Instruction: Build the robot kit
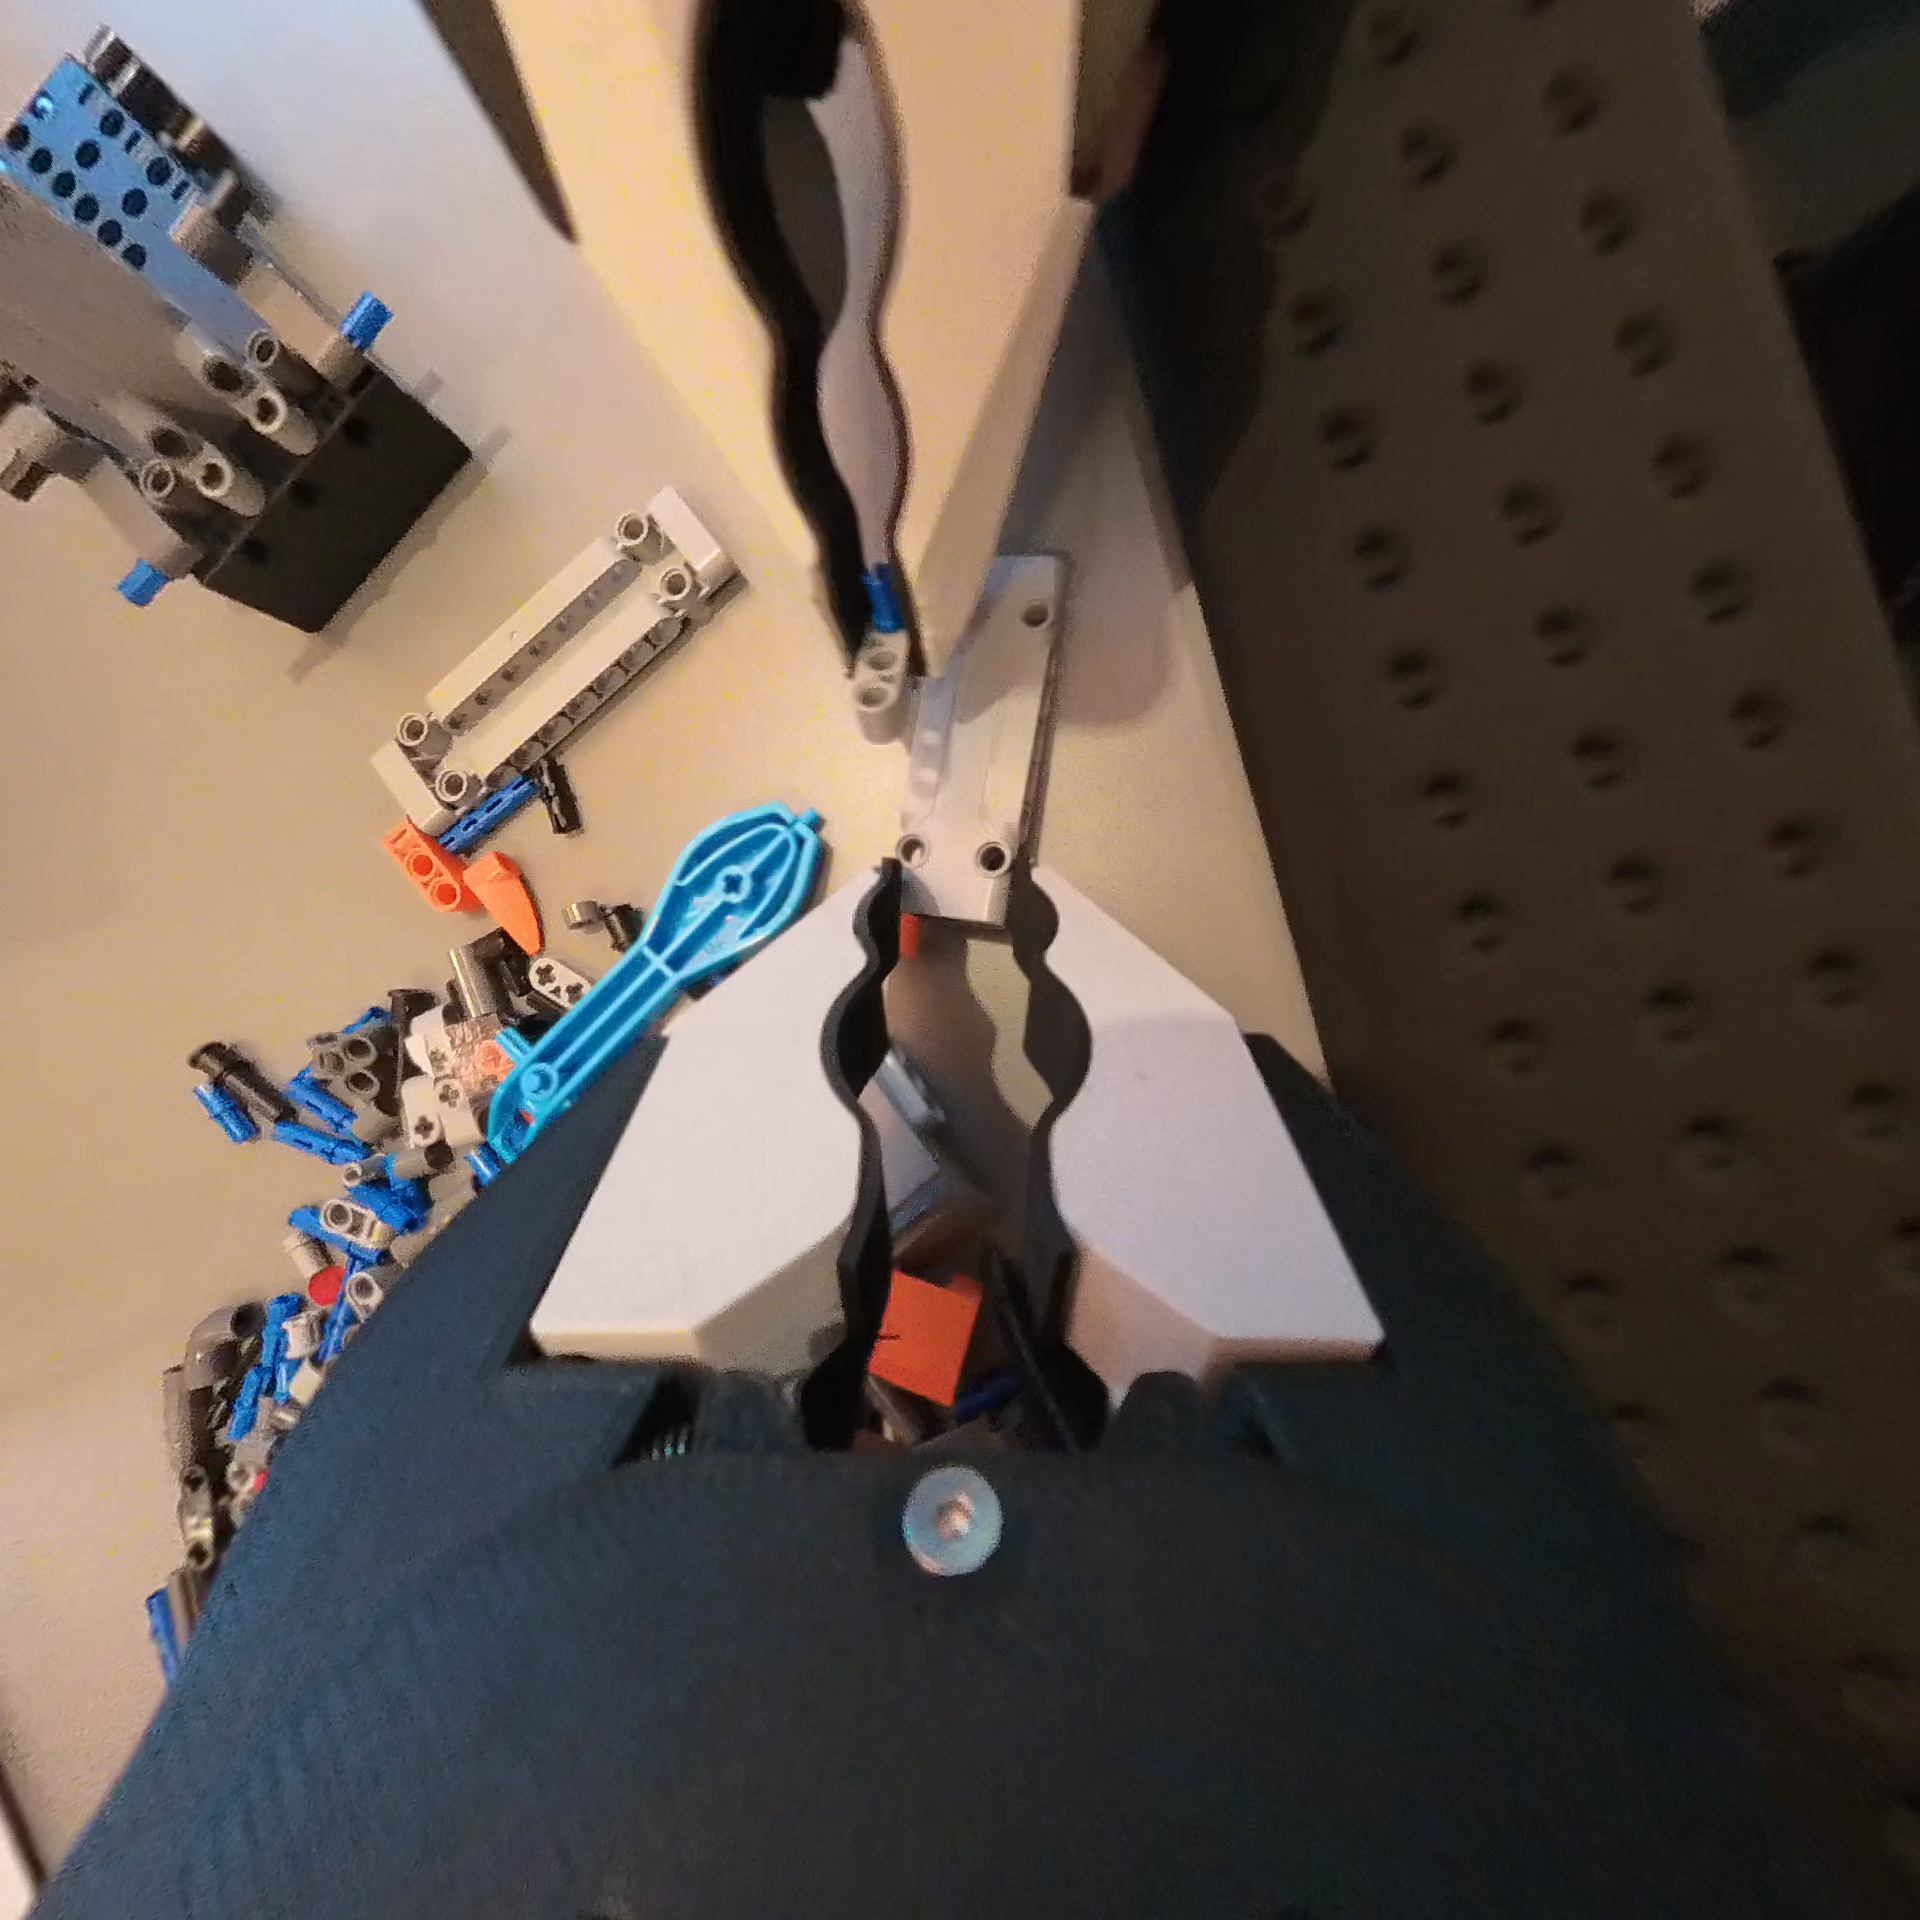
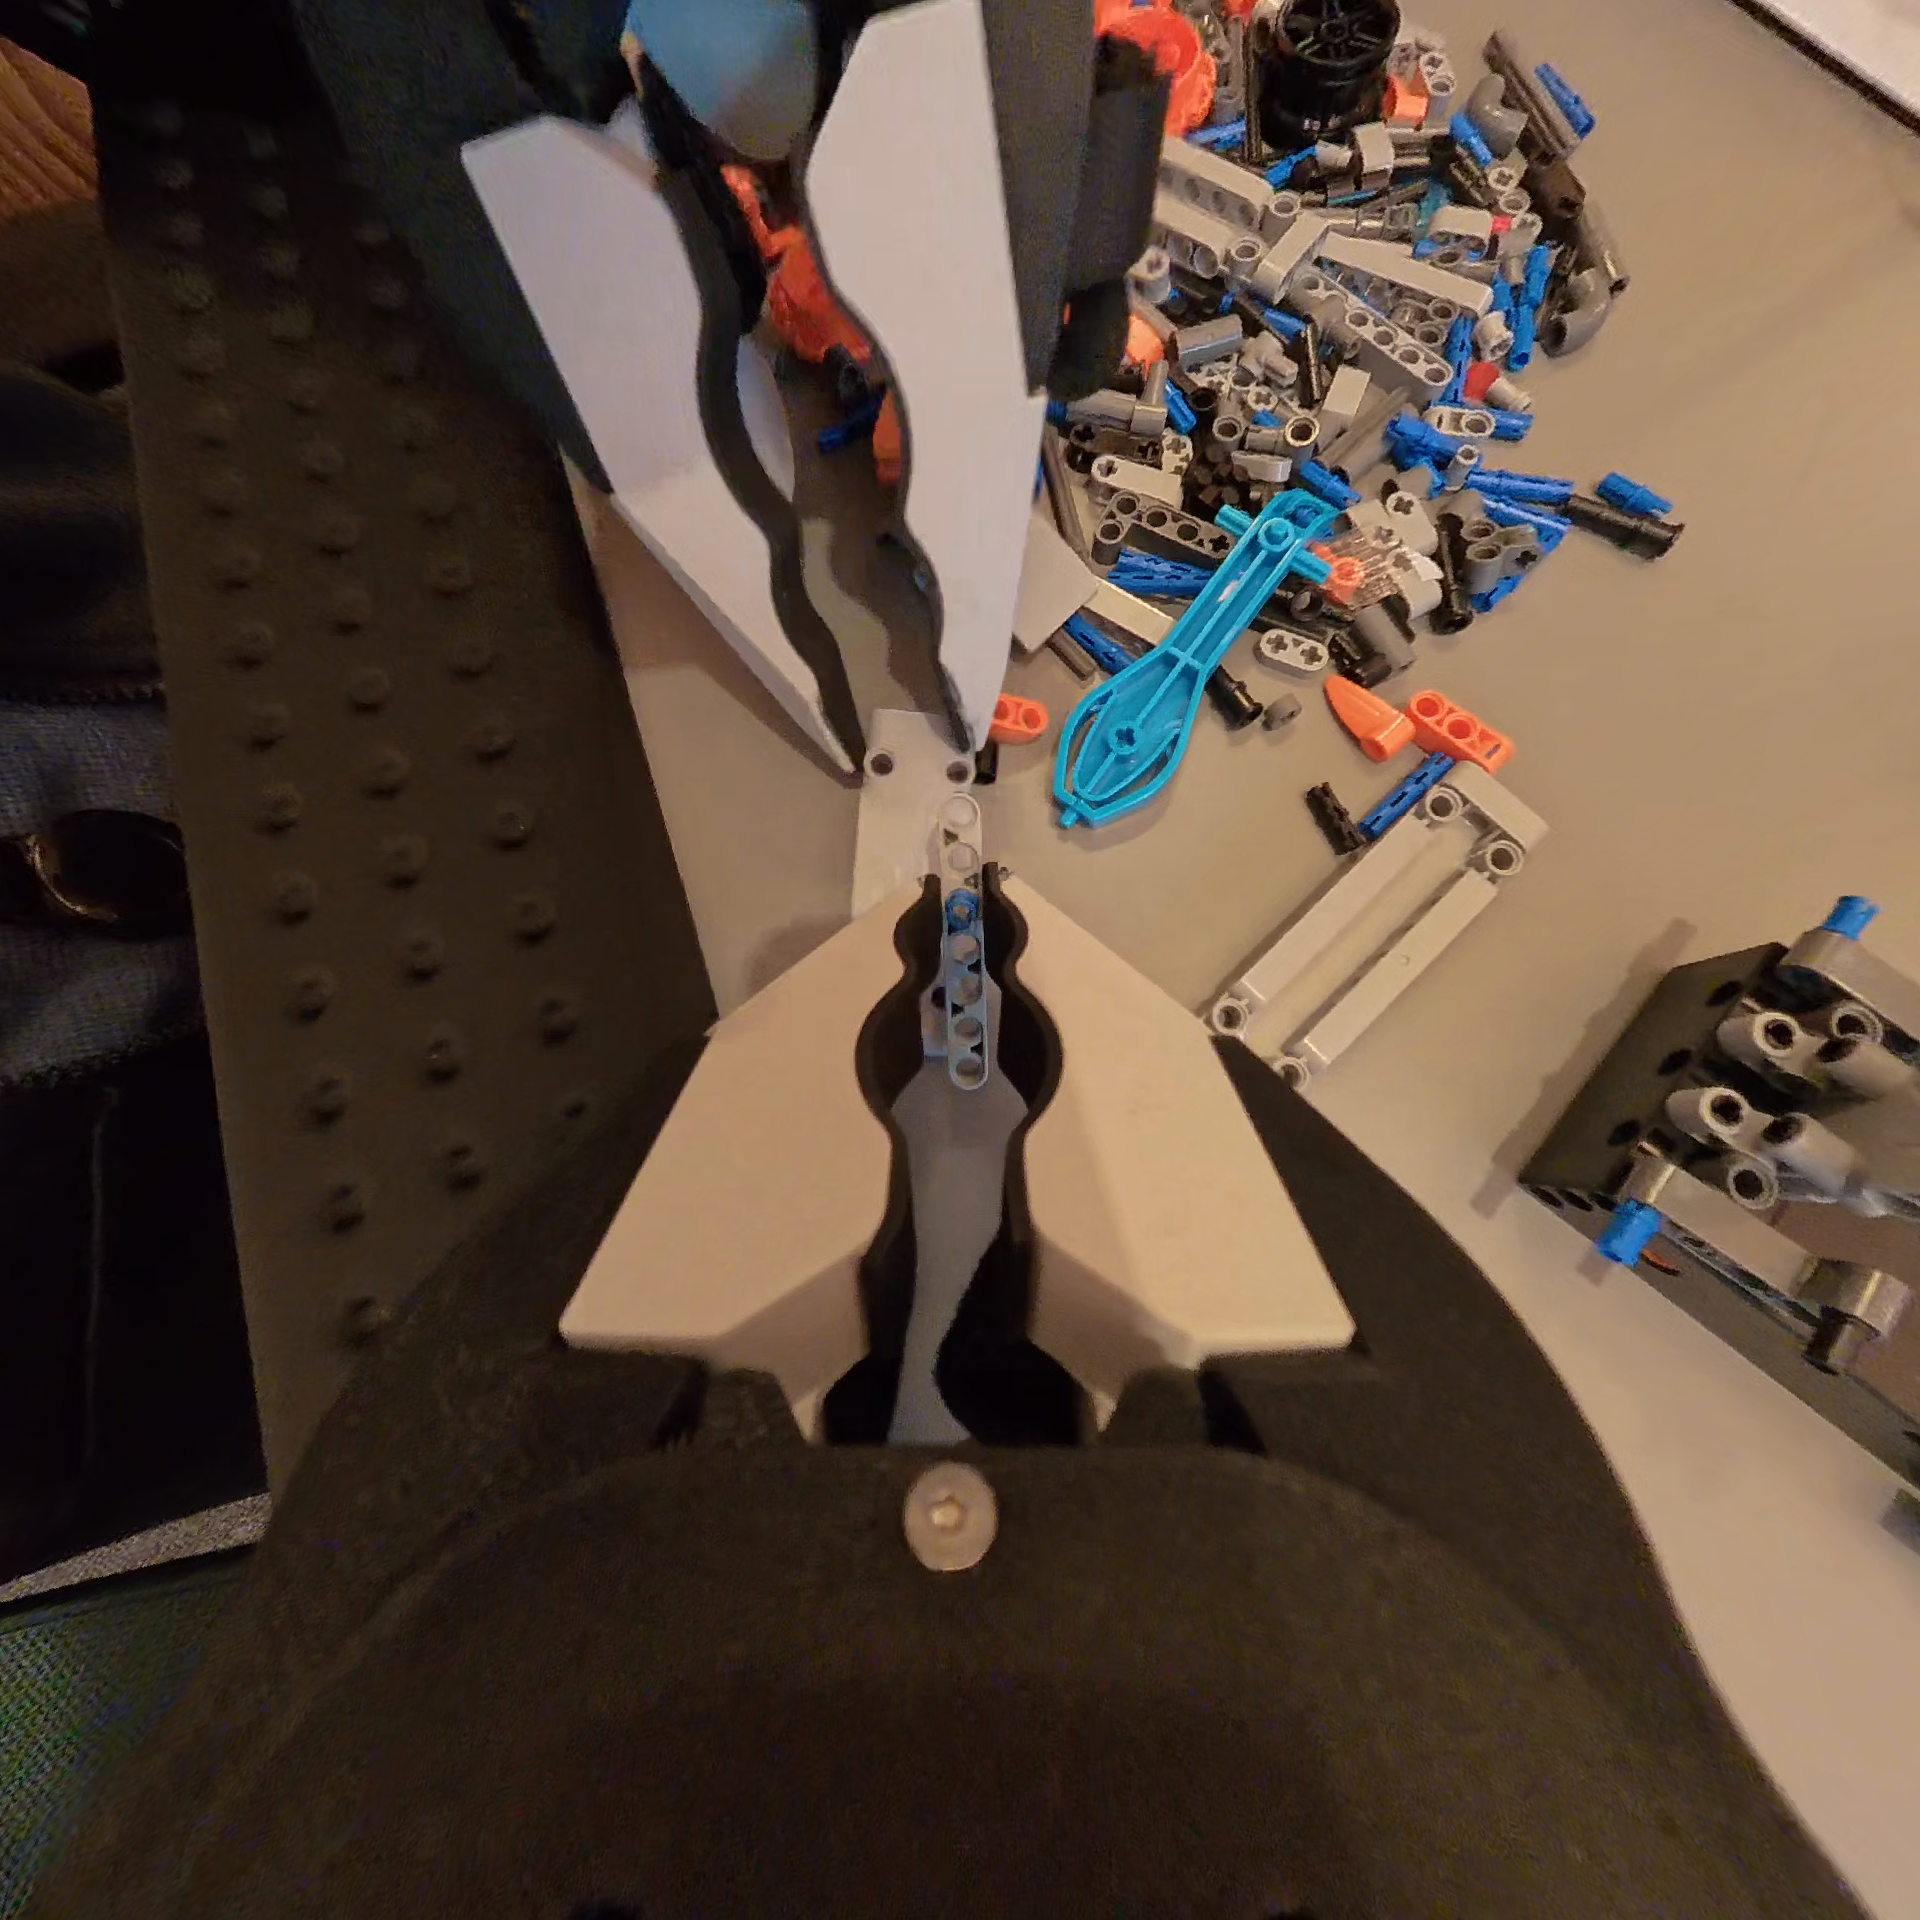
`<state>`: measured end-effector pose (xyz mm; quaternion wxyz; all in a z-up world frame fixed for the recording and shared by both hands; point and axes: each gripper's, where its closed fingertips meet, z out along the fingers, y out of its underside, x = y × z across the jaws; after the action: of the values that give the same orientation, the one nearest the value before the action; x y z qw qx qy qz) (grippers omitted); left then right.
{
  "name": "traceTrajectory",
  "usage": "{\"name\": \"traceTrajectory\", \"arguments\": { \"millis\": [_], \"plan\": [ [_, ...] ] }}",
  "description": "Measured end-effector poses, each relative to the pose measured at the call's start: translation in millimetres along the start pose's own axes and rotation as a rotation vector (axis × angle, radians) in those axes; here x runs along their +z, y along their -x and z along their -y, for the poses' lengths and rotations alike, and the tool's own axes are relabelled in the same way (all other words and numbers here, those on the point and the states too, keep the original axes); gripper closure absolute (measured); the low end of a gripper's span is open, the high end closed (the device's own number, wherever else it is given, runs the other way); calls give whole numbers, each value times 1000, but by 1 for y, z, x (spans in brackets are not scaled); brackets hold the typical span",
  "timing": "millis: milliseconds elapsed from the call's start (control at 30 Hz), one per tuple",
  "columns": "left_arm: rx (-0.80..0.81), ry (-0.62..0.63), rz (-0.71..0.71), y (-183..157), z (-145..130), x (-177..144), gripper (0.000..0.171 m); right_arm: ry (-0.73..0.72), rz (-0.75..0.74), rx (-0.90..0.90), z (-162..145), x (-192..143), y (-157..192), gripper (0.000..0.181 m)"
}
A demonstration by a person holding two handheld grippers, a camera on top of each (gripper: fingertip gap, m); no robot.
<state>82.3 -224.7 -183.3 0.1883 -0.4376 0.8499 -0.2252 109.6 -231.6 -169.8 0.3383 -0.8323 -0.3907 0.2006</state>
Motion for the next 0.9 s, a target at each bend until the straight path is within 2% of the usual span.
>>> {"name": "traceTrajectory", "arguments": {
  "millis": [33, 67, 167, 367, 567, 667, 900],
  "plan": [
    [-27, -6, -26, 1, 3, -2, 167, 16, -14, -4, -3, 2, -2, 176],
    [-65, -31, -56, 1, 8, -4, 168, 28, -23, -10, -6, 2, -3, 176],
    [-171, -29, -146, 0, 12, -4, 168, 16, -2, 2, -6, 2, -2, 175],
    [-279, -57, -207, 1, 19, -3, 168, -1, 38, 52, -6, -1, -3, 175],
    [-451, -97, -389, -11, 31, -8, 170, -59, 66, 30, 6, -26, 5, 175],
    [-560, -111, -488, -14, 32, -5, 170, -50, 75, -6, 7, -27, 11, 175],
    [-566, -129, -455, -13, 29, 0, 171, 6, 87, -4, -9, -7, 14, 175]
  ]
}}
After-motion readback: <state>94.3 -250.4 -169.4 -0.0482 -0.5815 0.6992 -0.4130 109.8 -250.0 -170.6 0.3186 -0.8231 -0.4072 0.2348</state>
